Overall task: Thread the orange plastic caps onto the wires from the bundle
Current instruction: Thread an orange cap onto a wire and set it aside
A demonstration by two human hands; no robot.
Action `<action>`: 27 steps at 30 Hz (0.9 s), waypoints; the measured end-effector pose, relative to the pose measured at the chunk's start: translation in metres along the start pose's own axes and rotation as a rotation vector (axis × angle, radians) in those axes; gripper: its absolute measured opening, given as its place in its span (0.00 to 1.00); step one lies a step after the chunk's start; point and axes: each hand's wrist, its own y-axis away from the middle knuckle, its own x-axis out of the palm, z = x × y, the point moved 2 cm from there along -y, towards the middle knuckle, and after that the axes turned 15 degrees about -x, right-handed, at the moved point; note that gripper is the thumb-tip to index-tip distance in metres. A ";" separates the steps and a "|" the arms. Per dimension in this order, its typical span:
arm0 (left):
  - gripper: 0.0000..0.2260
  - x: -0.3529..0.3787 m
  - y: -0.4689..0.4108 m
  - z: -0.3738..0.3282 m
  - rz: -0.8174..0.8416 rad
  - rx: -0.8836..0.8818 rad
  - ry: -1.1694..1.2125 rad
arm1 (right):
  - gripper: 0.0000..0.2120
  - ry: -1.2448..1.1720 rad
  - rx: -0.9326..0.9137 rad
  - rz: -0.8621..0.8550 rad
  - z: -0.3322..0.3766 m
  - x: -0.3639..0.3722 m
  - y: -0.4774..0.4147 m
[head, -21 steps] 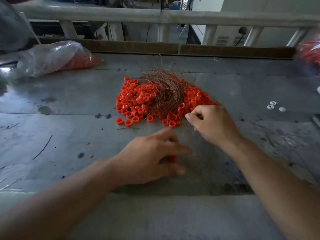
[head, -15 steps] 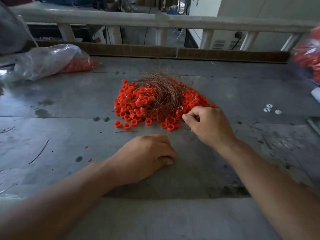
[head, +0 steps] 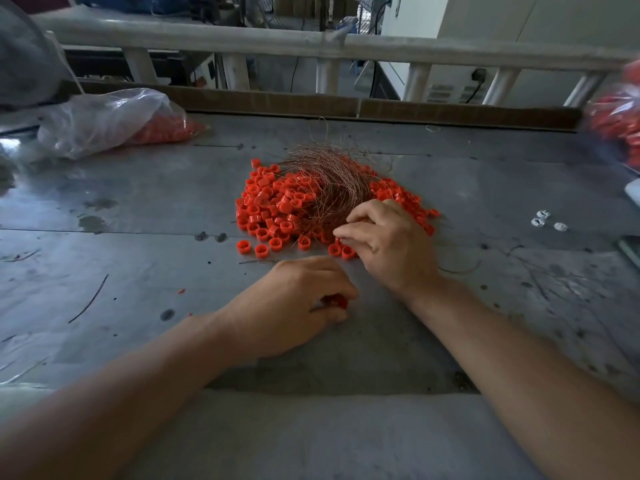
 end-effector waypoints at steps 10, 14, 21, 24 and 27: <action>0.06 -0.012 -0.005 0.020 -0.216 -0.371 0.252 | 0.08 -0.593 0.367 -0.653 -0.008 -0.042 -0.013; 0.15 -0.017 -0.004 0.024 -0.178 -0.438 0.493 | 0.08 -0.603 0.366 -0.779 -0.013 -0.060 -0.012; 0.19 -0.019 -0.005 0.018 -0.128 -0.455 0.758 | 0.14 -0.581 0.293 -0.159 0.010 -0.045 -0.008; 0.13 -0.020 -0.004 0.012 -0.099 -0.418 0.853 | 0.10 -0.568 0.234 -0.097 0.027 -0.038 -0.007; 0.11 -0.021 -0.003 0.009 -0.067 -0.394 0.924 | 0.07 -0.538 0.205 -0.118 0.031 -0.039 -0.007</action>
